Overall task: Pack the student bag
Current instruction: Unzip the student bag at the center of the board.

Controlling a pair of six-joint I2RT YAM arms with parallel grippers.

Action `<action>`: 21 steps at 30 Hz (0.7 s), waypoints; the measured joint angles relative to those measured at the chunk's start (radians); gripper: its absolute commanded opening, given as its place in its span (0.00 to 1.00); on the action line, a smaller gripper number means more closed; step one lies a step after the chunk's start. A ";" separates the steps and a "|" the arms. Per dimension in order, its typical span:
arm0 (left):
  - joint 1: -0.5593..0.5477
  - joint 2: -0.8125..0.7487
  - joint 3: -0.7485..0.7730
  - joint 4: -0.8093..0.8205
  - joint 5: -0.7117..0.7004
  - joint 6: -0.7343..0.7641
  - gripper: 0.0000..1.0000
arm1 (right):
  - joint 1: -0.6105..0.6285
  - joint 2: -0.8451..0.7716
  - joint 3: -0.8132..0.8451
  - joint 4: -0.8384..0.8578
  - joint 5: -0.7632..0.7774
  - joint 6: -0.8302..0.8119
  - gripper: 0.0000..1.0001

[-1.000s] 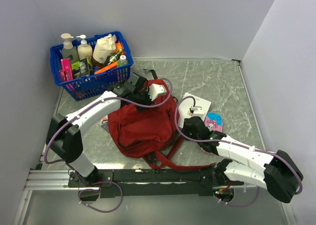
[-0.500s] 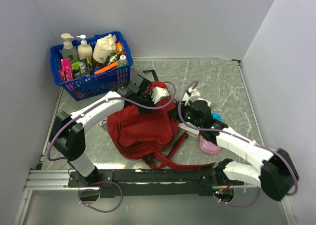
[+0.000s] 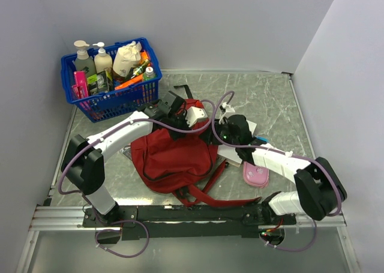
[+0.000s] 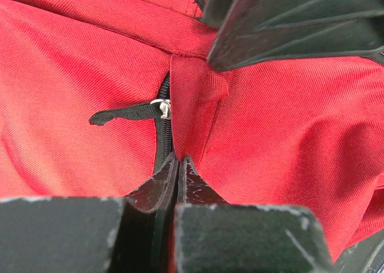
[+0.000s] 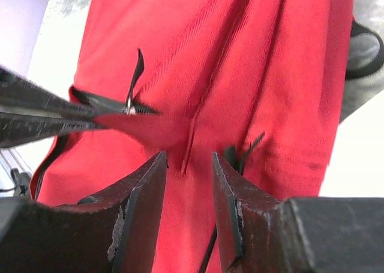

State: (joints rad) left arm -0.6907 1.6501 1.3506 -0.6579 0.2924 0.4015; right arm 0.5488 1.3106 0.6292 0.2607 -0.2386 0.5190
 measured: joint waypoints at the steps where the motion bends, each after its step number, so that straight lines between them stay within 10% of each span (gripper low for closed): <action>1: 0.000 0.000 0.002 -0.001 -0.002 0.000 0.01 | -0.002 0.016 0.008 0.007 -0.002 0.000 0.43; 21: -0.007 0.001 0.003 0.000 -0.002 -0.004 0.01 | -0.016 0.021 0.014 0.029 0.014 -0.015 0.40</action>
State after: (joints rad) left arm -0.6979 1.6508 1.3537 -0.6582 0.2905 0.3973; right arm 0.5331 1.3315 0.6434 0.2901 -0.2241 0.5041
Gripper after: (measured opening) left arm 0.021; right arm 0.404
